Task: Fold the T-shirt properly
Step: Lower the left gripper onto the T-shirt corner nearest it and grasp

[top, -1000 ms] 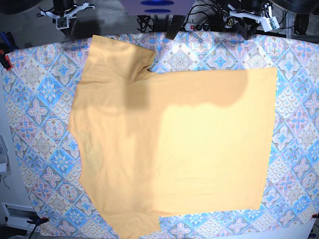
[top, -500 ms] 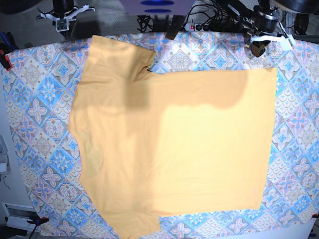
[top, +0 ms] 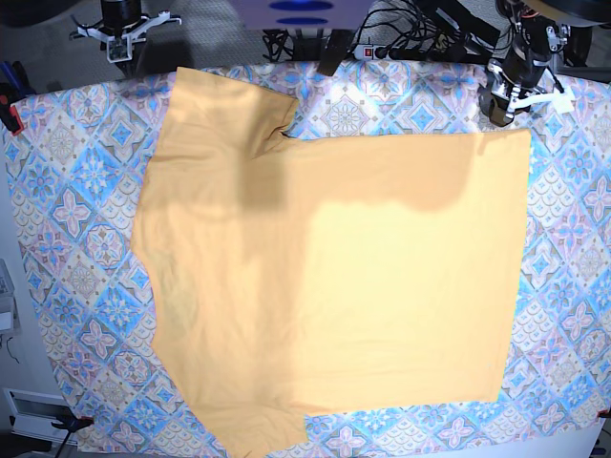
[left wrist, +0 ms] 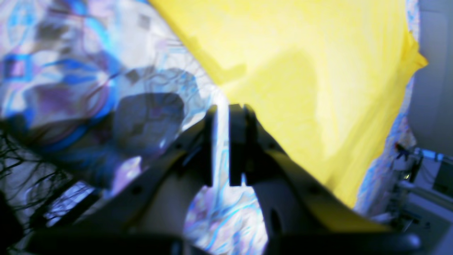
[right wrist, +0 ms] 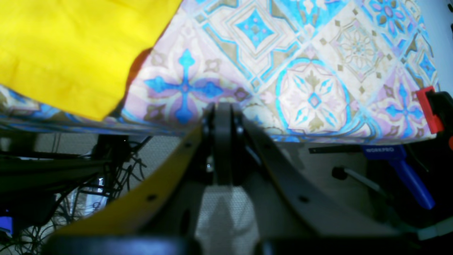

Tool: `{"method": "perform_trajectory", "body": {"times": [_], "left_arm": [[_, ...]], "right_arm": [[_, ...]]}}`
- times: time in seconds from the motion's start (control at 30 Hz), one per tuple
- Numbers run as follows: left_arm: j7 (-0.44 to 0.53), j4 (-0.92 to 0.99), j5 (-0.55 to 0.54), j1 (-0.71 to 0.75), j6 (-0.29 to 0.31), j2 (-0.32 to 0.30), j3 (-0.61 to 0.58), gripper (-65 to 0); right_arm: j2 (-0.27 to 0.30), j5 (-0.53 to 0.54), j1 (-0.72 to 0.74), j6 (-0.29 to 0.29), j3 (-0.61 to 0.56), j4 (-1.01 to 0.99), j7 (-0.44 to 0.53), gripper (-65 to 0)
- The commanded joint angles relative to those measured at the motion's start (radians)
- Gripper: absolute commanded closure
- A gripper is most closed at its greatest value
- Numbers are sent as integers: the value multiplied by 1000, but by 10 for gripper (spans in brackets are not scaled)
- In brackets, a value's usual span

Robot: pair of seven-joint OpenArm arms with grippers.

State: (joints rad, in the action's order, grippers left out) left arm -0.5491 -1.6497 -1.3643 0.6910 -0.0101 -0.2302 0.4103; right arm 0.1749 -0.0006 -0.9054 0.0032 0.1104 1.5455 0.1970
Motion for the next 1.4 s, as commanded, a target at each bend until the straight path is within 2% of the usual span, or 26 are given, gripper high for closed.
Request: {"method": "perform_trajectory", "body": {"times": [0.0, 0.27, 0.4, 0.53, 1.07, 1.37], "left_arm": [[5, -7, -8, 5, 12, -8, 9, -88], [7, 7, -17, -7, 9, -8, 11, -162], [4, 64, -59, -41, 9, -8, 57, -162], [4, 124, -117, -50, 11, -10, 81, -162], [2, 256, -119, -179, 11, -8, 80, -162], [-73, 359, -119, -212, 12, -8, 85, -160]], "right_arm": [[8, 4, -14, -4, 7, 14, 23, 0], [8, 4, 10, -4, 7, 14, 19, 0], [8, 4, 10, -4, 7, 14, -47, 0], [8, 4, 24, -4, 7, 14, -61, 0], [8, 4, 24, -4, 7, 19, -63, 0], [5, 4, 24, -4, 7, 37, -64, 0]]}}
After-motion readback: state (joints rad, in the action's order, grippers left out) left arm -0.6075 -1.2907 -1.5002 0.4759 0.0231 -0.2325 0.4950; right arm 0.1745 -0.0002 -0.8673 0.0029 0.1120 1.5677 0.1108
